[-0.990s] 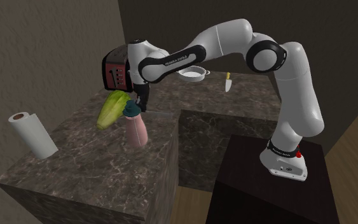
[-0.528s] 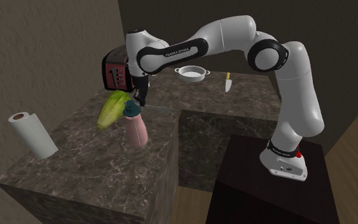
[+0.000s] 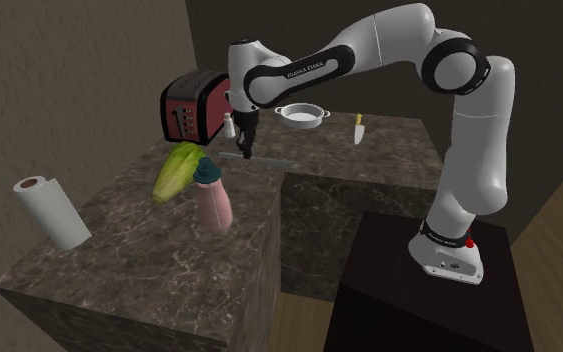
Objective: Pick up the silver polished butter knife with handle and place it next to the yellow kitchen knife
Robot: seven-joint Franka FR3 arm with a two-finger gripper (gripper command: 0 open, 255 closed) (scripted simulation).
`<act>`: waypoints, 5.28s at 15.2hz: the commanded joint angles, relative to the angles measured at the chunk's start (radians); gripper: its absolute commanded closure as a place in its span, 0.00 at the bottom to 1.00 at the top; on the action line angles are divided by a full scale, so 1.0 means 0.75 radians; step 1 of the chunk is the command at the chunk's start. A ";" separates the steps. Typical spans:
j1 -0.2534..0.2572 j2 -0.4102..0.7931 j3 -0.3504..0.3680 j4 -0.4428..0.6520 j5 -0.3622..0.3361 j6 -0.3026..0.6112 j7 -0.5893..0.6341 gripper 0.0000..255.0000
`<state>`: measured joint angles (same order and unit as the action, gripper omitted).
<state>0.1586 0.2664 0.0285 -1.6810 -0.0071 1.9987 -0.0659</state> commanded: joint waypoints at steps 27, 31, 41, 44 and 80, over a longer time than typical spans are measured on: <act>-0.356 -0.958 -0.380 -1.046 -0.118 0.094 -0.651 1.00; -0.426 -1.038 -0.465 -1.094 -0.176 0.067 -0.764 1.00; -0.594 -1.132 -0.707 -1.100 -0.323 0.004 -1.077 1.00; -0.633 -1.128 -0.788 -1.071 -0.360 -0.009 -1.177 1.00; -0.657 -1.048 -0.920 -1.161 -0.405 0.172 -1.274 0.00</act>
<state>-0.3297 -0.4987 -0.6744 -2.5691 -0.3103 2.1673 -1.0252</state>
